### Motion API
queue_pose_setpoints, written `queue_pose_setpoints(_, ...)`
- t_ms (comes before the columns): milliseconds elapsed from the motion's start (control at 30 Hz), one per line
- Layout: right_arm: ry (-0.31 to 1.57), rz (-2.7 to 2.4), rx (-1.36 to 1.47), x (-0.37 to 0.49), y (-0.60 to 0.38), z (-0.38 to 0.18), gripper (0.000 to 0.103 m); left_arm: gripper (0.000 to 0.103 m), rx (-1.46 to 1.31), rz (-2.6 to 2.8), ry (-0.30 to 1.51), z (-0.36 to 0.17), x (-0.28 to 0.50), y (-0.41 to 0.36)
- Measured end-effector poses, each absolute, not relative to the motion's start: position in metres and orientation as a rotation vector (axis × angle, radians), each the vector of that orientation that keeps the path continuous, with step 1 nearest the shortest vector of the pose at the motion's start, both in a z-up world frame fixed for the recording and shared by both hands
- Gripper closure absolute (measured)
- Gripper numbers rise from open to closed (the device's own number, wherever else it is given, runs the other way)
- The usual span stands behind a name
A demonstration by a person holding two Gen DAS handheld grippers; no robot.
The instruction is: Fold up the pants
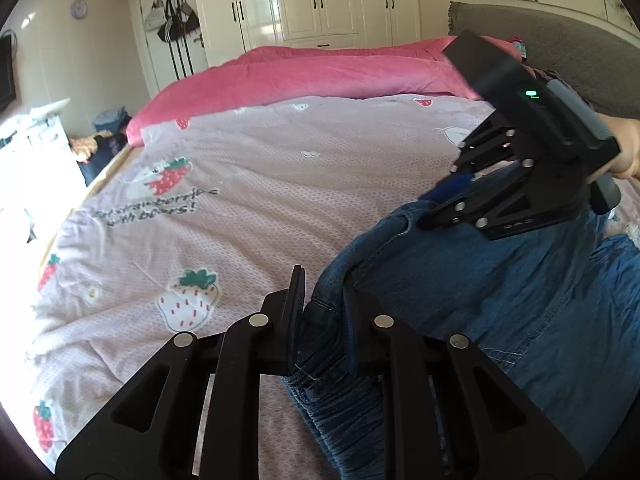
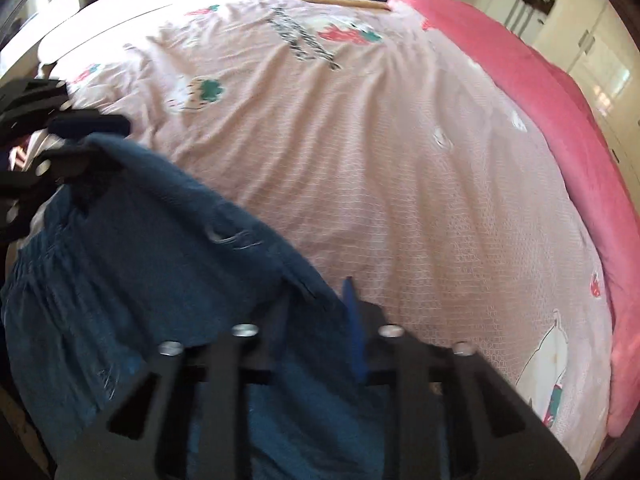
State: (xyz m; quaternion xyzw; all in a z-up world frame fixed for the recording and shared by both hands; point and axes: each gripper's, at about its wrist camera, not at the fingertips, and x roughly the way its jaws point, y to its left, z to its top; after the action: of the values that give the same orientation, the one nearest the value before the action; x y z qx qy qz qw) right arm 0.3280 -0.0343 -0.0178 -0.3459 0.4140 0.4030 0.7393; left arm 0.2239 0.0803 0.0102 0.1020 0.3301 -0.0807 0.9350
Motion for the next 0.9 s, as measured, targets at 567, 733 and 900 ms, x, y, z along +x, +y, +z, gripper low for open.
queue_pose_setpoints(567, 0.746, 0.764, -0.546, 0.172, -0.09, 0.063, 0.098, 0.093, 0.318, -0.125, 0.492, 0.03, 0.161, 0.062)
queue_pose_setpoints(733, 0.744, 0.785, -0.468, 0.129, -0.104, 0.06, 0.098, 0.093, 0.332, -0.117, 0.422, 0.033, 0.115, 0.056)
queue_pose_setpoints(900, 0.788, 0.829, -0.392, 0.094, -0.117, 0.041, 0.098, 0.093, 0.326, -0.136, 0.44, 0.024, 0.069, 0.052)
